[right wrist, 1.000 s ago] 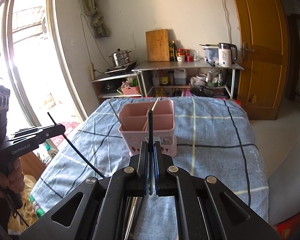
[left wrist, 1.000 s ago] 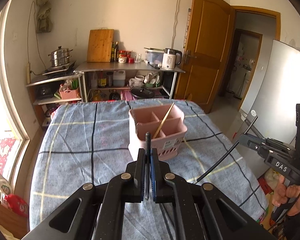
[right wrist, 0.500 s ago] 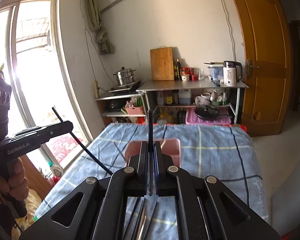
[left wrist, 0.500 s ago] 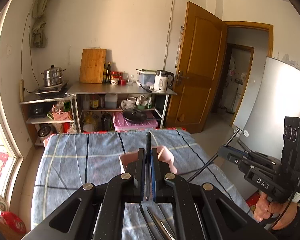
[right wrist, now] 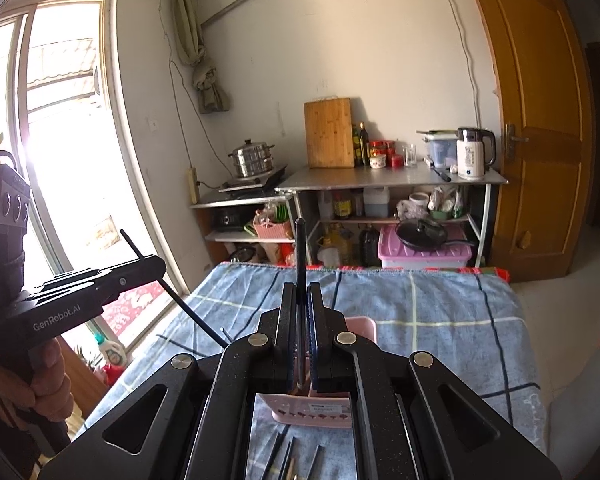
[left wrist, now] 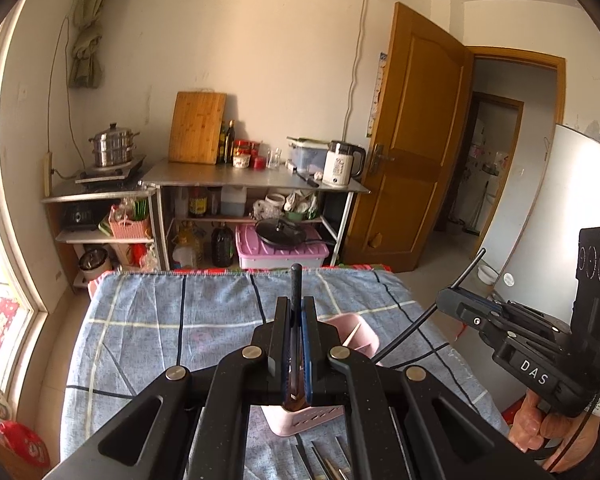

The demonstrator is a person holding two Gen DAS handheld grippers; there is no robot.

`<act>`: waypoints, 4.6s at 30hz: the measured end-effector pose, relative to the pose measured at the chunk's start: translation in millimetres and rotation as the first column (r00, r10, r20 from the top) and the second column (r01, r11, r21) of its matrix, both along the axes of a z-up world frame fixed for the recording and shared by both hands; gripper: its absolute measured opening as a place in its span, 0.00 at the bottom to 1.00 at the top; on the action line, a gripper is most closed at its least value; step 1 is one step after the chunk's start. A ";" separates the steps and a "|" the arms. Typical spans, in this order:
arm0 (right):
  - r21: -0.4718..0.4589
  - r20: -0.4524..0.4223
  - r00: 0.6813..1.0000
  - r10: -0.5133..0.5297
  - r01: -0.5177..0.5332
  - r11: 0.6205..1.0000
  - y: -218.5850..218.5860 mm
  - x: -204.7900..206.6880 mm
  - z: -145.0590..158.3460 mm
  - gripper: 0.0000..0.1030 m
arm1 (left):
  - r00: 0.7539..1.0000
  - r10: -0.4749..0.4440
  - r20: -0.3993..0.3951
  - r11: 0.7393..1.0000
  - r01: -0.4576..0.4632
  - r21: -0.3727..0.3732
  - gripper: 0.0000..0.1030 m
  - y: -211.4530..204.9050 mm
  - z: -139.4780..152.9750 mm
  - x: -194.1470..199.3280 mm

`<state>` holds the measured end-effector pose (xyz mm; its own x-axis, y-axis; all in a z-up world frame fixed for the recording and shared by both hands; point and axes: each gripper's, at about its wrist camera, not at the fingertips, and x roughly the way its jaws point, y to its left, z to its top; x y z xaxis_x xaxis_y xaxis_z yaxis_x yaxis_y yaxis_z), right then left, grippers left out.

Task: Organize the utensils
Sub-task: 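Carry both black chopsticks over the pink basket and lower them in, then open both grippers to release the black chopsticks into the basket, then move both open grippers down to the remaining chopsticks on the bed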

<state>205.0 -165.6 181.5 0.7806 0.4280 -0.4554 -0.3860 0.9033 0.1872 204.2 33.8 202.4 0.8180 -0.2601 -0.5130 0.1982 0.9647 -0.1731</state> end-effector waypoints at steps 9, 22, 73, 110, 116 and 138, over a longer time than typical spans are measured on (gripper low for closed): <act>-0.027 -0.102 0.995 0.001 -0.003 1.000 8.4 21.1 -42.1 0.05 | 0.997 0.000 -0.082 1.000 0.000 0.001 0.04 4.5 -41.5 17.5; -0.054 -0.185 0.983 0.009 -0.019 0.998 14.2 33.2 -70.7 0.08 | 0.990 -0.004 -0.141 1.000 0.003 -0.006 0.05 7.6 -75.5 25.3; -0.079 -0.228 0.973 -0.035 0.018 0.997 -34.0 -144.9 -138.6 0.23 | 0.980 0.006 -0.198 0.999 -0.012 -0.030 0.09 -21.9 -163.2 -158.9; -0.168 -0.427 0.904 -0.019 -0.059 0.984 18.7 -35.7 -218.6 0.15 | 0.905 -0.018 -0.425 0.998 -0.010 -0.064 0.10 -42.8 -250.9 -31.0; -0.172 -0.427 0.904 -0.010 -0.070 0.983 21.2 -32.2 -221.5 0.07 | 0.909 -0.021 -0.415 0.999 0.000 -0.049 0.12 -46.7 -253.6 -27.8; -0.168 -0.498 0.865 -0.060 -0.029 0.985 -1.2 -21.9 -220.6 0.07 | 0.881 -0.012 -0.473 1.000 0.016 0.005 0.07 -32.5 -250.7 -27.1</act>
<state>183.2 -166.8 -39.1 0.4350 0.3023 -0.8482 -0.2664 0.9430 0.1994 177.2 1.3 -48.3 0.4741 -0.2639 -0.8400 0.1083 0.9643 -0.2418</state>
